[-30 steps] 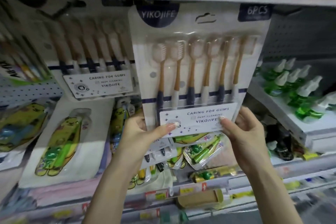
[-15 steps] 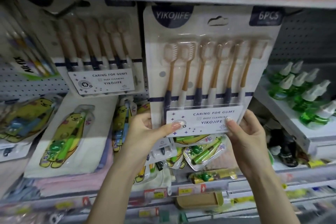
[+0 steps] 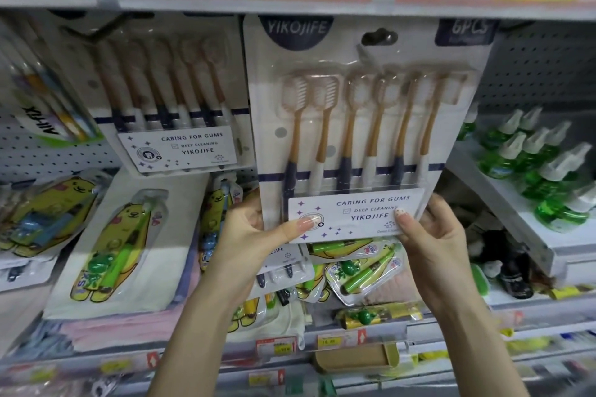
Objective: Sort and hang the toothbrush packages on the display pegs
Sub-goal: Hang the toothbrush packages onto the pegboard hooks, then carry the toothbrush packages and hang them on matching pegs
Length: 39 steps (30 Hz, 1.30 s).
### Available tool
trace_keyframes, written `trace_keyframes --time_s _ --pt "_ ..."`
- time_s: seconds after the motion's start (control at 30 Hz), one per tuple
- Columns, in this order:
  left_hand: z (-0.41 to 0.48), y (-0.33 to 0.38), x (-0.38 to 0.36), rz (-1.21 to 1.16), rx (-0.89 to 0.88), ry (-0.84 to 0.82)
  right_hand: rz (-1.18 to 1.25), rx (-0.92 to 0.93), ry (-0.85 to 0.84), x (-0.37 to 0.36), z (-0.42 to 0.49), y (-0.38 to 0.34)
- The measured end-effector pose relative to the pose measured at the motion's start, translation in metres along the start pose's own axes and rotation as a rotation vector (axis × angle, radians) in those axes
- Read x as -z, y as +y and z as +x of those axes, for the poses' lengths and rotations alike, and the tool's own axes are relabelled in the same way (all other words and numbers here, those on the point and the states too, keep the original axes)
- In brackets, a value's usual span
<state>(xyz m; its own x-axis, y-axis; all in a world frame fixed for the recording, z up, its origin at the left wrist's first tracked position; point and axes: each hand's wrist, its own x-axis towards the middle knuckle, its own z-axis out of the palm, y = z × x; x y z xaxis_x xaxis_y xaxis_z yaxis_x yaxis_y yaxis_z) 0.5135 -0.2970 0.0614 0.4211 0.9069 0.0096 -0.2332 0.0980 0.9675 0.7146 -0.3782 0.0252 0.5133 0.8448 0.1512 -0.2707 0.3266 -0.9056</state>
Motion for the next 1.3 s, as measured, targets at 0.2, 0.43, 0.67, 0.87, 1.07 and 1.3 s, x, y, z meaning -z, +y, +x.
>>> trace_keyframes --time_s 0.2,0.43,0.67,0.87,1.07,1.3 --pt "0.005 -0.004 -0.001 0.077 -0.013 -0.016 -0.037 -0.009 0.003 0.004 0.009 0.000" --pt "0.010 -0.013 -0.014 0.170 -0.007 -0.028 -0.039 -0.072 0.049 0.013 0.022 -0.001" --pt "0.059 -0.003 -0.004 0.249 -0.047 0.032 -0.103 -0.135 0.067 -0.011 0.057 -0.005" --pt "0.090 -0.005 0.012 0.370 0.003 0.014 -0.071 -0.227 0.067 -0.015 0.087 0.005" --pt "0.086 -0.021 0.025 0.286 0.083 0.088 -0.118 -0.201 0.060 -0.013 0.083 0.019" --pt "0.041 -0.068 0.058 -0.028 0.224 0.348 -0.250 -0.510 0.043 0.010 0.053 0.076"
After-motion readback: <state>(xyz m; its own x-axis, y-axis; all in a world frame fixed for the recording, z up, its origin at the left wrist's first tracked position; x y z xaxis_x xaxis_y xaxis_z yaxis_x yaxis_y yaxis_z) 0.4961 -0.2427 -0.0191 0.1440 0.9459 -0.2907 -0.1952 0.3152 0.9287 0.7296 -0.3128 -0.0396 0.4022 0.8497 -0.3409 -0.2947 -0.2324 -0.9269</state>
